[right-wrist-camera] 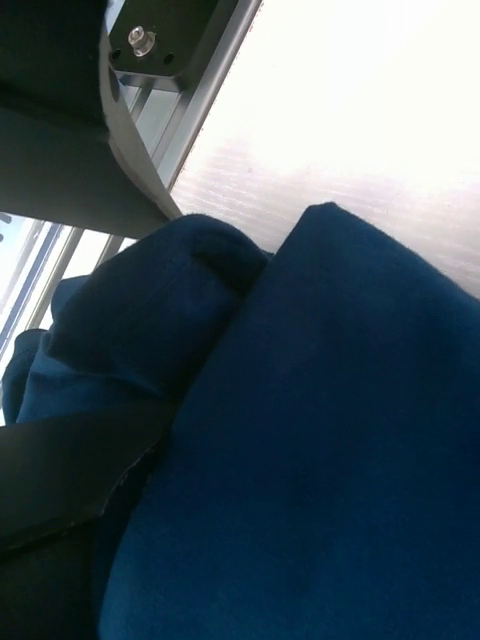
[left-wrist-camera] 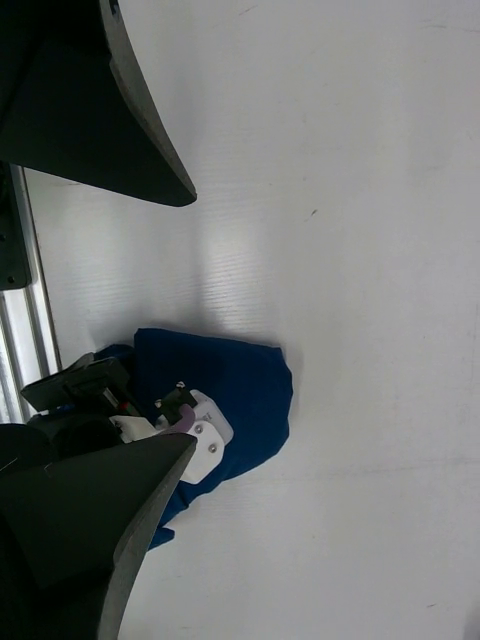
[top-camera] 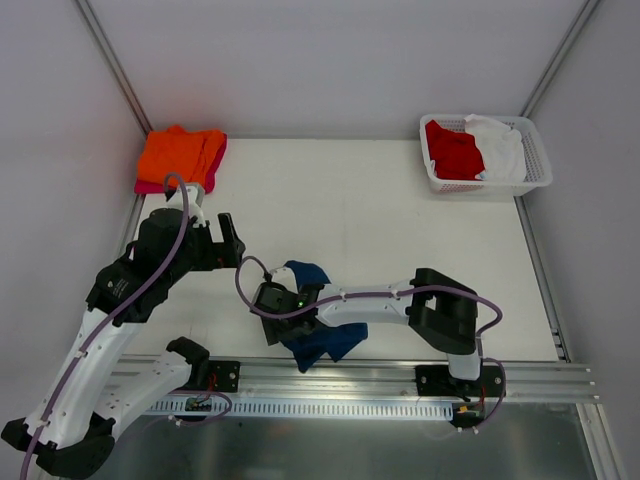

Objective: Fold and stack the t-shirts
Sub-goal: Flatten out the tshirt

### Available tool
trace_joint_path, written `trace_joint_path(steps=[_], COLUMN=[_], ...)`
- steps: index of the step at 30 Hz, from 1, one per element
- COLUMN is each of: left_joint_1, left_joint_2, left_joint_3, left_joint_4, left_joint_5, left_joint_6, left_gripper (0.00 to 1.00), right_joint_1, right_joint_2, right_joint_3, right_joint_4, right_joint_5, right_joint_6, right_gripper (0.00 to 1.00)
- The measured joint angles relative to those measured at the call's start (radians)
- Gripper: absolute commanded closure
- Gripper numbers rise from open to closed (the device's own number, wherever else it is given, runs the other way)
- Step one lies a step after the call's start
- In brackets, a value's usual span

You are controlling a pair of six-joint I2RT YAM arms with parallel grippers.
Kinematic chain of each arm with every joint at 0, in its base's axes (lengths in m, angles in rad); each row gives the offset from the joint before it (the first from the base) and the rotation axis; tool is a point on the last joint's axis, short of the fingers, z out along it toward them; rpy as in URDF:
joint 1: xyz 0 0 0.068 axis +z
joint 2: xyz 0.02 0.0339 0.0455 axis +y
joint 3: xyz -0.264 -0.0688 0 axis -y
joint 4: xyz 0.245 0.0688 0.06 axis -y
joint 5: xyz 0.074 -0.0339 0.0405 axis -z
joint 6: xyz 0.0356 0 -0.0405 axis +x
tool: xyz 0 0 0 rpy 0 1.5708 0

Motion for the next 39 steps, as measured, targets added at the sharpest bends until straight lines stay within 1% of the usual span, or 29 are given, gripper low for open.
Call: trace_joint_path(steps=[3, 7, 15, 17, 18, 20, 21, 23, 24, 25, 26, 27, 29, 35, 39], left_joint_1=[0.000, 0.000, 0.000, 0.000, 0.000, 0.000, 0.000, 0.000, 0.000, 0.000, 0.000, 0.000, 0.000, 0.000, 0.000], left_joint_2=[0.006, 0.011, 0.010, 0.010, 0.010, 0.010, 0.010, 0.009, 0.009, 0.008, 0.007, 0.007, 0.007, 0.002, -0.003], left_joint_3=[-0.005, -0.043, -0.105, -0.122, -0.131, -0.147, -0.156, -0.172, -0.177, -0.182, -0.186, -0.190, -0.190, -0.198, -0.201], left_joint_4=[0.004, 0.019, 0.071, 0.089, 0.099, 0.113, 0.119, 0.132, 0.135, 0.139, 0.145, 0.150, 0.153, 0.173, 0.181], left_joint_5=[0.000, -0.003, -0.007, -0.008, -0.008, -0.008, -0.008, -0.008, -0.008, -0.008, -0.008, -0.008, -0.008, -0.008, -0.008], left_joint_6=[-0.007, -0.021, -0.029, -0.029, -0.030, -0.030, -0.031, -0.031, -0.031, -0.031, -0.031, -0.031, -0.031, -0.031, -0.031], left_gripper=[0.01, 0.01, 0.01, 0.01, 0.01, 0.01, 0.01, 0.01, 0.01, 0.01, 0.01, 0.01, 0.01, 0.01, 0.01], right_joint_1=[0.005, 0.017, 0.031, 0.032, 0.032, 0.034, 0.034, 0.035, 0.035, 0.036, 0.036, 0.037, 0.037, 0.037, 0.039], right_joint_2=[0.013, 0.026, 0.026, 0.025, 0.024, 0.023, 0.023, 0.023, 0.023, 0.023, 0.023, 0.023, 0.023, 0.023, 0.024], right_joint_3=[0.028, 0.074, 0.155, 0.167, 0.171, 0.179, 0.181, 0.187, 0.192, 0.194, 0.198, 0.200, 0.207, 0.233, 0.251], right_joint_4=[-0.026, -0.091, -0.262, -0.289, -0.299, -0.320, -0.328, -0.346, -0.355, -0.360, -0.367, -0.370, -0.372, -0.379, -0.391], right_joint_5=[0.004, 0.015, 0.036, 0.043, 0.045, 0.050, 0.052, 0.053, 0.055, 0.058, 0.060, 0.061, 0.061, 0.059, 0.059], right_joint_6=[-0.003, -0.006, -0.034, -0.040, -0.043, -0.050, -0.051, -0.058, -0.060, -0.064, -0.067, -0.071, -0.076, -0.079, -0.085], right_gripper=[0.31, 0.01, 0.01, 0.06, 0.12, 0.16, 0.21, 0.25, 0.31, 0.34, 0.40, 0.49, 0.54, 0.55, 0.45])
